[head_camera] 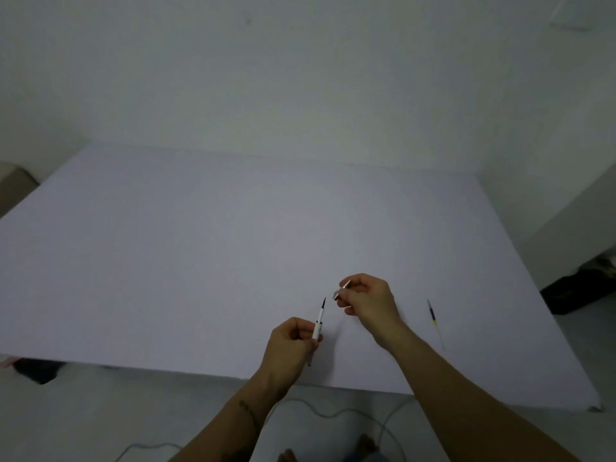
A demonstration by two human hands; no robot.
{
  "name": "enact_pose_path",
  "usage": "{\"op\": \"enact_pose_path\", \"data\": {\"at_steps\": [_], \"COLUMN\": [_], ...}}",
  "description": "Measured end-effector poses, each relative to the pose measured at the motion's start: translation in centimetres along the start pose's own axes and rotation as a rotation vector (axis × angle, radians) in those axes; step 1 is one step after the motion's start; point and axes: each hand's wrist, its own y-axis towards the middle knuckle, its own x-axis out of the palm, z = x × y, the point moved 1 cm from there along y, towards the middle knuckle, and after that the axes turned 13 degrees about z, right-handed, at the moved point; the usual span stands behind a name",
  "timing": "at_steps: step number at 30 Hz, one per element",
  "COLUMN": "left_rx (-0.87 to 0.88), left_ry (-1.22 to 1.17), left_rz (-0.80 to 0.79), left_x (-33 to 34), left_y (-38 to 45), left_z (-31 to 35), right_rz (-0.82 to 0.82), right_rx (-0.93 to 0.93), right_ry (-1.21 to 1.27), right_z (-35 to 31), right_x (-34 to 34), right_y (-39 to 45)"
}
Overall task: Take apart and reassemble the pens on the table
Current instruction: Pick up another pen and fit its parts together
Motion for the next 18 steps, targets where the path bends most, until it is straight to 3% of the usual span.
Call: {"op": "enact_pose_path", "data": {"at_steps": [5,18], "left_rx": [0.035,0.095], "left_ry": [-0.015,0.003], "left_rz": [-0.024,-0.048], "left_x": [0.3,0.1], "left_y": [-0.4,-1.3], "left_z": [0.1,0.6], "right_rz": [-0.021,-0.039], "right_rx": [-0.005,-0.04], "right_ry": [0.071,-0.074], "right_z": [-2.2,-2.2], "right_x": [-0.8,-1.5], "right_y": [-1.3,-3.3]}}
